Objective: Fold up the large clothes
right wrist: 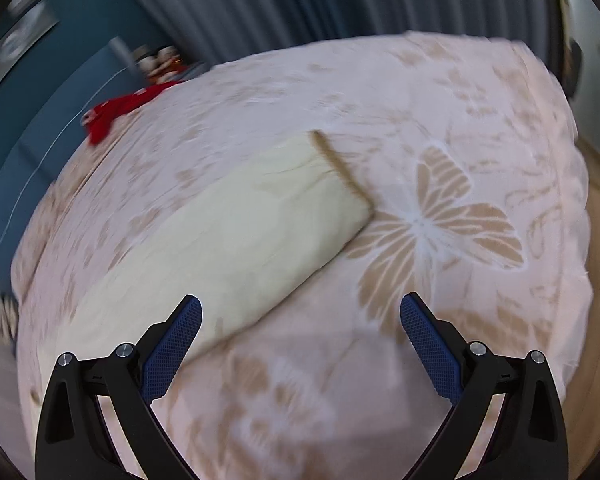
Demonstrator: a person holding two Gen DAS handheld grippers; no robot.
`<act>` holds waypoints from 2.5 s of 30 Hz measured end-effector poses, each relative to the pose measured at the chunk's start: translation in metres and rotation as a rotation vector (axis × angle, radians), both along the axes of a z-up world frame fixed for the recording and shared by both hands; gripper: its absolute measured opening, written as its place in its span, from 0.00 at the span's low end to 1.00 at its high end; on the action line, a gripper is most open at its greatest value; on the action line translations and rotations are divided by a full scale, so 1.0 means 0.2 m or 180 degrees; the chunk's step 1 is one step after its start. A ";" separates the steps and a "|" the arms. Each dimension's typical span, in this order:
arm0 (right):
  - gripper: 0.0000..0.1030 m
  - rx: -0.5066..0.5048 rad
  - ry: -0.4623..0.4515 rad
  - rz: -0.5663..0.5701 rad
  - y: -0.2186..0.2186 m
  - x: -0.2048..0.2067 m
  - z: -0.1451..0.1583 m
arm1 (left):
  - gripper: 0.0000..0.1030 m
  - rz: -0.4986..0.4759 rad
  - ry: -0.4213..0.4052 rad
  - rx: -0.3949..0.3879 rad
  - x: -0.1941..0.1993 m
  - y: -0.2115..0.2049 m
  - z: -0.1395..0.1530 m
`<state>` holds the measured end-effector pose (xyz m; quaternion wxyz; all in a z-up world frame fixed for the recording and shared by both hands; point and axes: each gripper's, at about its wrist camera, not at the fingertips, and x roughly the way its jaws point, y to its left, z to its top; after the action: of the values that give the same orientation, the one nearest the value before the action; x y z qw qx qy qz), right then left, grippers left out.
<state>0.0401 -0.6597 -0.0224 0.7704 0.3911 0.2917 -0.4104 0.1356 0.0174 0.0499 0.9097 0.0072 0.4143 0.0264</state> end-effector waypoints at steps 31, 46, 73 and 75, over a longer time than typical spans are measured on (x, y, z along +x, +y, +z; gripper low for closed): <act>0.09 -0.0478 -0.1668 0.3418 1.79 1.20 1.01 | 0.95 0.0566 -0.0200 -0.0691 0.12 0.53 0.09; 0.27 0.0056 -0.0330 0.4681 2.91 1.41 0.21 | 0.95 0.0406 -0.0067 -0.1170 0.24 0.71 0.02; 0.08 0.0701 -0.0748 0.2160 1.16 1.19 0.00 | 0.09 0.0054 0.0280 -0.1399 1.04 0.32 -0.17; 0.07 0.0383 -0.1018 0.2235 1.19 1.16 0.18 | 0.09 0.0016 0.0015 -0.1398 1.05 0.33 -0.05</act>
<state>0.2722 -0.4223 0.0137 0.8754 0.3709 0.3076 -0.0378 0.3461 0.0831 0.0403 0.8884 -0.1921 0.4122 -0.0623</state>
